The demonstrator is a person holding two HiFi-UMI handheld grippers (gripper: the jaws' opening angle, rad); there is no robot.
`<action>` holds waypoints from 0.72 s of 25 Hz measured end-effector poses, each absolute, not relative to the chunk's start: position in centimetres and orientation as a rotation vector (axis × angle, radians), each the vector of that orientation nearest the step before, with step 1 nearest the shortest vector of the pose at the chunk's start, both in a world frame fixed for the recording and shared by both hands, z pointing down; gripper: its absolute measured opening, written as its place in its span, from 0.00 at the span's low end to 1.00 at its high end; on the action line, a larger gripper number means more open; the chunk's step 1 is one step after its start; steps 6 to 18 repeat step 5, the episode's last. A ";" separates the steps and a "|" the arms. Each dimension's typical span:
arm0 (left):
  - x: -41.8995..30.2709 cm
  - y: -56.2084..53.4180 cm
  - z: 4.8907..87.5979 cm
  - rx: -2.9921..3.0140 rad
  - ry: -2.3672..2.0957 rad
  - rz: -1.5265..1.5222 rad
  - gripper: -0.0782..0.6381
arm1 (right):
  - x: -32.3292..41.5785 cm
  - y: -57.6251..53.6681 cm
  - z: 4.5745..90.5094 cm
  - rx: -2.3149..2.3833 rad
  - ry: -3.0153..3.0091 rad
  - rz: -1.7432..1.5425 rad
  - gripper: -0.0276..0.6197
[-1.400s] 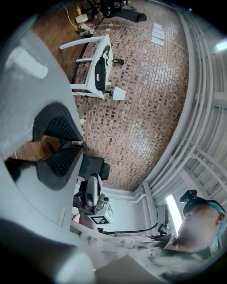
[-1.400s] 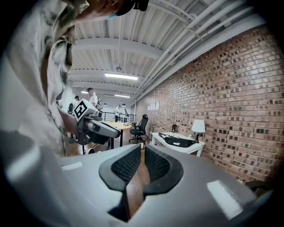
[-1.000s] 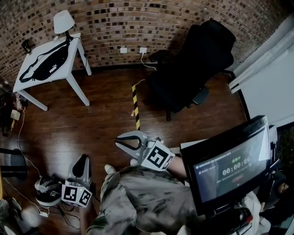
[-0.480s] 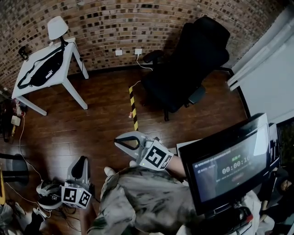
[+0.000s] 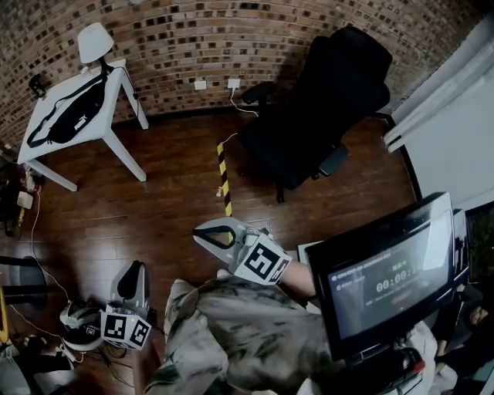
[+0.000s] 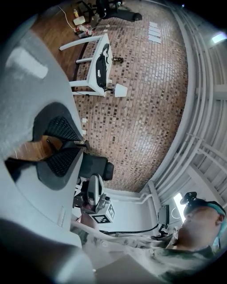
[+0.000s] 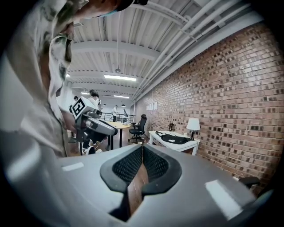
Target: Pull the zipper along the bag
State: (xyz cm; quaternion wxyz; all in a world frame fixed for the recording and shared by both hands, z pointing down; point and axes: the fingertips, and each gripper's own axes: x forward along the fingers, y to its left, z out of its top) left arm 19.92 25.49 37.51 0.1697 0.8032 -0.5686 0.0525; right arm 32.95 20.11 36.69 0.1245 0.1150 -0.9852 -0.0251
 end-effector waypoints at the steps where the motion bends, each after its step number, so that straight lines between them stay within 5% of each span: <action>1: 19.6 25.2 37.6 2.279 -1.617 0.149 0.18 | 32.6 19.8 36.8 0.334 -2.870 -0.067 0.06; 18: 17.9 23.6 38.2 2.261 -1.622 0.138 0.18 | 31.0 18.2 37.5 0.318 -2.859 -0.064 0.06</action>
